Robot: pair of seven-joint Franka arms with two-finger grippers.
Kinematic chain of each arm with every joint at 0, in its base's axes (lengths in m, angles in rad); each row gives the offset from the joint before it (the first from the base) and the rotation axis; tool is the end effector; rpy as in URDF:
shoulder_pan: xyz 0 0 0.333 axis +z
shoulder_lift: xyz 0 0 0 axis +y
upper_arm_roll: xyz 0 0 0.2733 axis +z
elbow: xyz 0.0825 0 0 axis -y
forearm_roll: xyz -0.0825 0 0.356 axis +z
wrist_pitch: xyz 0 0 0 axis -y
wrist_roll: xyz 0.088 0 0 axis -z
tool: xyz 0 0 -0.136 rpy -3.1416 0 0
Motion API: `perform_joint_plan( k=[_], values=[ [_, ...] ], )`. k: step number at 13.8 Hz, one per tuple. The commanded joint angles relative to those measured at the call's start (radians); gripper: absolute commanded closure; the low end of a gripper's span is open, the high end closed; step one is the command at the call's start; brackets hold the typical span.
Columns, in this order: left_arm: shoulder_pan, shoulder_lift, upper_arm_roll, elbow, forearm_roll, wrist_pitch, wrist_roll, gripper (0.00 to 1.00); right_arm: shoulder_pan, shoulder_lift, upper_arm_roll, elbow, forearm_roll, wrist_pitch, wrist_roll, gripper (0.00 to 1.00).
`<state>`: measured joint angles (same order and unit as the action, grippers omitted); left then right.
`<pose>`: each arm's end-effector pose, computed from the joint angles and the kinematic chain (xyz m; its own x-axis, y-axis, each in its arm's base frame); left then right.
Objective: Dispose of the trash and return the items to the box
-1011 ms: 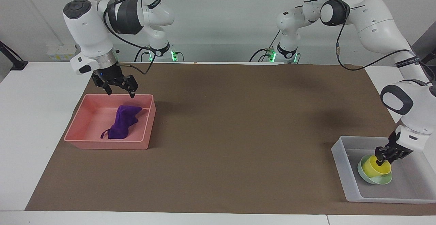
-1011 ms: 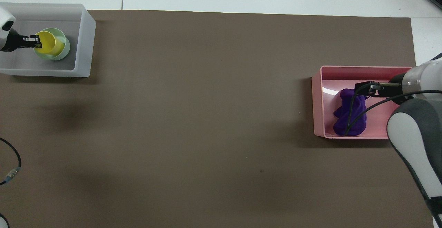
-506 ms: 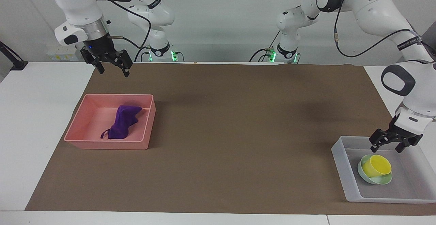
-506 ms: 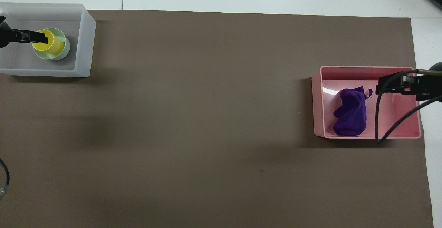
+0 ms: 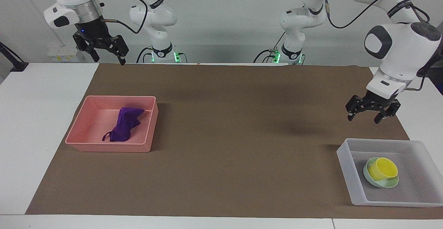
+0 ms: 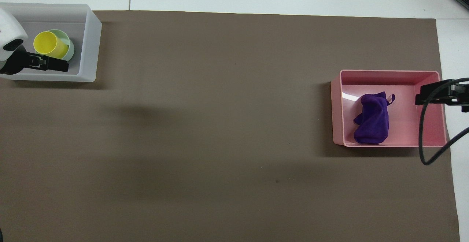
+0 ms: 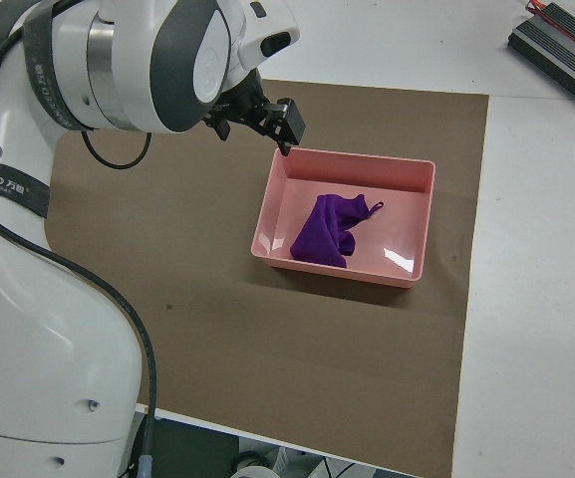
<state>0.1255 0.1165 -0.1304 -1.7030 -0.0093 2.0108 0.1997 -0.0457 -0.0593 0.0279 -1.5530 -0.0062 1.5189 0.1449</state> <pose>0.5912 -0.0011 0.4710 0.9617 -0.1955 0.1920 -0.1964 -0.9804 -0.0142 0.5061 -0.0095 0.5866 0.9864 -0.1623 0.0260 -0.1625 -0.9867 0.0041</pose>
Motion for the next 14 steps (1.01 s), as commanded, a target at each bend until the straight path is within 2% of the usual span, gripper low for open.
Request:
perform_joint_plan(
  k=[1, 5, 9, 14],
  values=[
    [-0.067, -0.087, 0.015, -0.038, -0.009, -0.064, -0.069, 0.0, -0.002, -0.033, 0.001, -0.073, -0.018, 0.05, -0.077, 0.0],
    [-0.099, -0.101, 0.011, 0.028, -0.006, -0.144, -0.092, 0.0, -0.013, -0.036, 0.003, -0.082, -0.02, 0.049, -0.093, 0.0],
    [-0.106, -0.115, 0.006, 0.104, -0.008, -0.311, -0.091, 0.0, -0.014, -0.04, 0.0, -0.085, -0.029, 0.043, -0.094, 0.0],
    [-0.116, -0.13, 0.011, 0.123, 0.008, -0.385, -0.091, 0.0, -0.014, -0.04, 0.001, -0.085, -0.031, 0.049, -0.093, 0.0]
  ],
)
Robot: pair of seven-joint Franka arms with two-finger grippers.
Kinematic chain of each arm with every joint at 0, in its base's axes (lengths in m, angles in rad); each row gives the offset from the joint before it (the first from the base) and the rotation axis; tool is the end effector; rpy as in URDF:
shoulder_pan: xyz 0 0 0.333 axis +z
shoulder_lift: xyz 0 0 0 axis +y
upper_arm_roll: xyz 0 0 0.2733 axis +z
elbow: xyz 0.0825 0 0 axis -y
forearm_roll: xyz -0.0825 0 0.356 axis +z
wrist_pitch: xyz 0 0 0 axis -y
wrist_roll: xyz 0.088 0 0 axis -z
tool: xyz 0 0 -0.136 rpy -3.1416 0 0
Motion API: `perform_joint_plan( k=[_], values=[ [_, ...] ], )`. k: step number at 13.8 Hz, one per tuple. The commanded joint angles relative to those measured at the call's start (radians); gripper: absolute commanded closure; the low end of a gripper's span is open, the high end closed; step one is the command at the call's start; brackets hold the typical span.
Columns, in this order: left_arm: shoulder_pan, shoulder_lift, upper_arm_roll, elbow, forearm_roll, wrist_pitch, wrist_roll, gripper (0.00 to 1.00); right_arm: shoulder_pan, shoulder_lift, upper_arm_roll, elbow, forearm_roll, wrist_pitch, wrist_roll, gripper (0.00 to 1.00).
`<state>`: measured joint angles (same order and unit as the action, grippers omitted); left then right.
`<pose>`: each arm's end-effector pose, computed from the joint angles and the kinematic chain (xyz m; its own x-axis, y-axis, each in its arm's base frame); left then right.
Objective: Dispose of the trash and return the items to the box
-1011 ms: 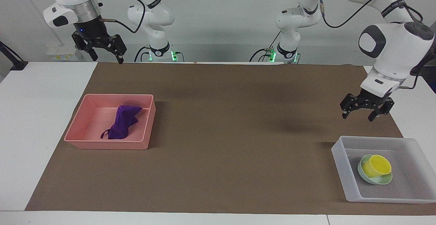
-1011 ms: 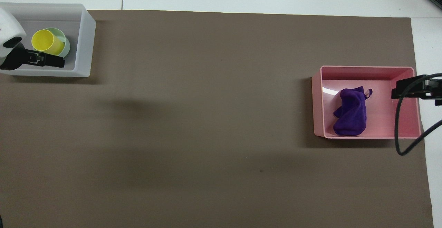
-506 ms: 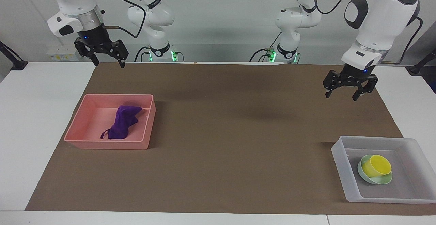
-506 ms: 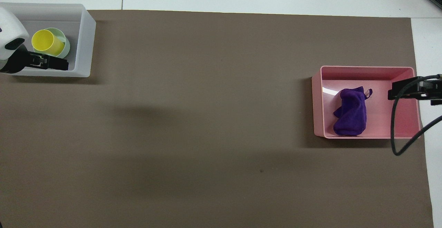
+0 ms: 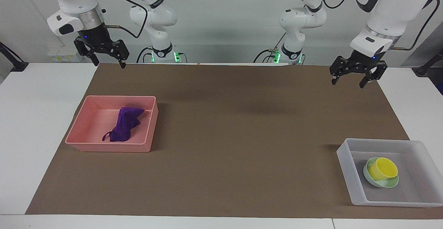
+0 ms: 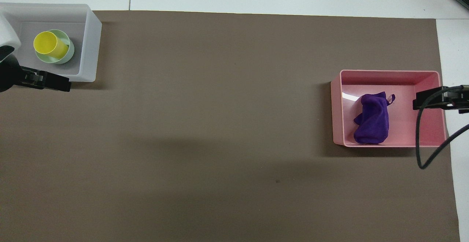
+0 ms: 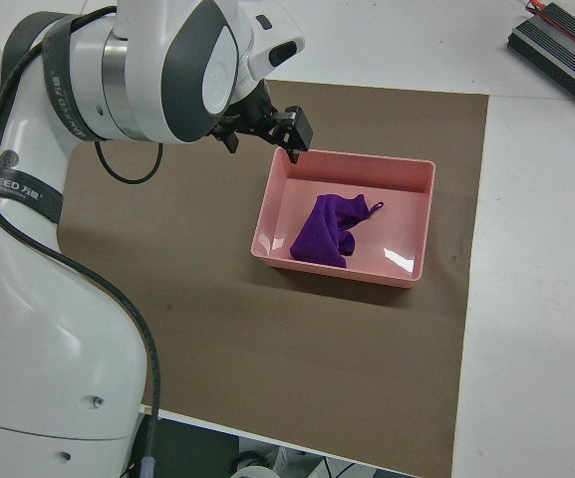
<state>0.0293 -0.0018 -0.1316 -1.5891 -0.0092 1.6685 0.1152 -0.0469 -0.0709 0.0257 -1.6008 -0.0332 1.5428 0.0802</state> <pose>0.5351 -0.0562 0.5546 0.9733 -0.2146 0.0816 -0.2153 -0.9766 -0.0004 0.5048 -0.0149 0.5737 0.9946 -0.1021 0.0157 -0.1026 -0.9941 0.0338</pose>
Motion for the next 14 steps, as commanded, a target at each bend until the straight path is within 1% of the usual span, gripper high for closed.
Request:
perform_joint_plan(
  k=[1, 2, 3, 4, 6, 8, 14],
  values=[
    [-0.046, -0.015, 0.029, 0.015, 0.008, -0.047, -0.006, 0.0, -0.013, -0.029, 0.003, -0.037, 0.001, 0.02, -0.028, 0.0],
    [-0.09, -0.024, 0.08, 0.021, 0.006, -0.058, -0.005, 0.0, -0.013, -0.029, 0.003, -0.037, 0.004, 0.019, -0.024, 0.0],
    [-0.171, -0.024, 0.161, 0.038, 0.006, -0.061, -0.003, 0.0, -0.013, -0.029, 0.003, -0.039, 0.009, 0.019, -0.022, 0.0],
    [-0.199, -0.024, 0.2, 0.044, 0.005, -0.067, -0.003, 0.0, -0.013, -0.03, 0.003, -0.047, 0.01, 0.022, -0.022, 0.0],
    [-0.198, -0.024, 0.21, 0.052, -0.002, -0.096, -0.002, 0.0, -0.013, -0.038, 0.003, -0.057, 0.012, 0.022, -0.022, 0.0],
    [-0.148, -0.015, 0.181, 0.095, -0.003, -0.133, -0.002, 0.0, -0.011, -0.044, 0.003, -0.068, 0.012, 0.023, -0.02, 0.0],
    [-0.121, -0.004, 0.173, 0.092, 0.002, -0.148, -0.003, 0.0, -0.01, -0.047, 0.005, -0.077, 0.013, 0.023, 0.003, 0.0]
  ],
)
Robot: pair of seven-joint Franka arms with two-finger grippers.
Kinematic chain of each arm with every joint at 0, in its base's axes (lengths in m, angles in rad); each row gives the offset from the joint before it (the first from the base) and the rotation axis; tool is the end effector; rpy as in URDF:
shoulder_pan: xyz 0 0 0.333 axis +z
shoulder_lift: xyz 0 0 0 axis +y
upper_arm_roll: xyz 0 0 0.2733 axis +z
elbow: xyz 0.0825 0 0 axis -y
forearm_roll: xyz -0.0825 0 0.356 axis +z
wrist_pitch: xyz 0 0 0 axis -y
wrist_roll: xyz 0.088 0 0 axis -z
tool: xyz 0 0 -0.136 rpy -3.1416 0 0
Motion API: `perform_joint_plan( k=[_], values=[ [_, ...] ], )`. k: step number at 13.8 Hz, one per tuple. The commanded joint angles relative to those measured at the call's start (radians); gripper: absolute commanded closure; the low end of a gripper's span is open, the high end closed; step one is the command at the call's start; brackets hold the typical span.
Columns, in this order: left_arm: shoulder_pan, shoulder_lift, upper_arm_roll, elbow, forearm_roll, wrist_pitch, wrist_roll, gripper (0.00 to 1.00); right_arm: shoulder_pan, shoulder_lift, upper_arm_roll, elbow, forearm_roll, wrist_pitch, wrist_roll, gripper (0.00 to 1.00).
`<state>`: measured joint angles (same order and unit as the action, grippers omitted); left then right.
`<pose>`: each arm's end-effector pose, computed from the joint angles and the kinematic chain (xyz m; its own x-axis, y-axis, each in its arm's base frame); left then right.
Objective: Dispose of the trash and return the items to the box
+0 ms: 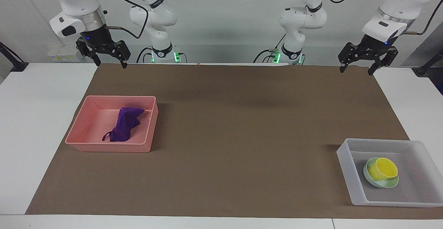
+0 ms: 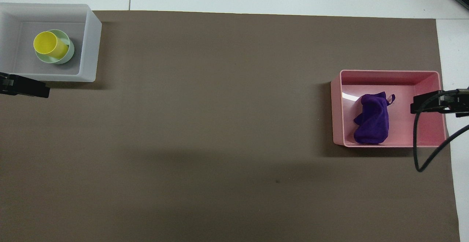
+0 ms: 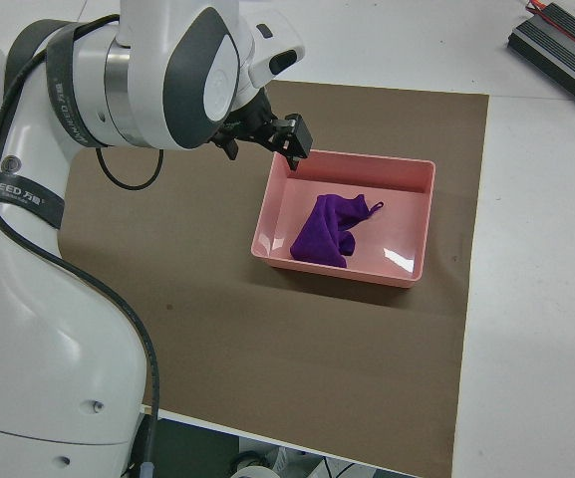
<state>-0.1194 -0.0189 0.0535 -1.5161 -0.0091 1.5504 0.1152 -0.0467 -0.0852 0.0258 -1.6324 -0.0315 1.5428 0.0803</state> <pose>0.5202 -0.0353 0.5851 0.9822 -0.1801 0.0540 -0.1806 -0.9835 0.0039 0.5001 -0.0143 0.5669 0.9948 -0.1020 -0.0017 -0.1018 -0.9942 0.0339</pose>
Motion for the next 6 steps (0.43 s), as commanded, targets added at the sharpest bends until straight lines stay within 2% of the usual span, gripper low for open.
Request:
perform_joint_plan(
  k=[1, 6],
  values=[
    [0.027, 0.011, -0.012, 0.017, 0.004, -0.029, -0.005, 0.0, -0.009, -0.033, 0.005, -0.046, 0.012, 0.023, 0.001, 0.0],
    [0.032, 0.004, -0.012, -0.006, 0.004, -0.032, -0.003, 0.0, 0.002, -0.041, 0.005, -0.064, 0.012, 0.028, 0.004, 0.0]
  ],
)
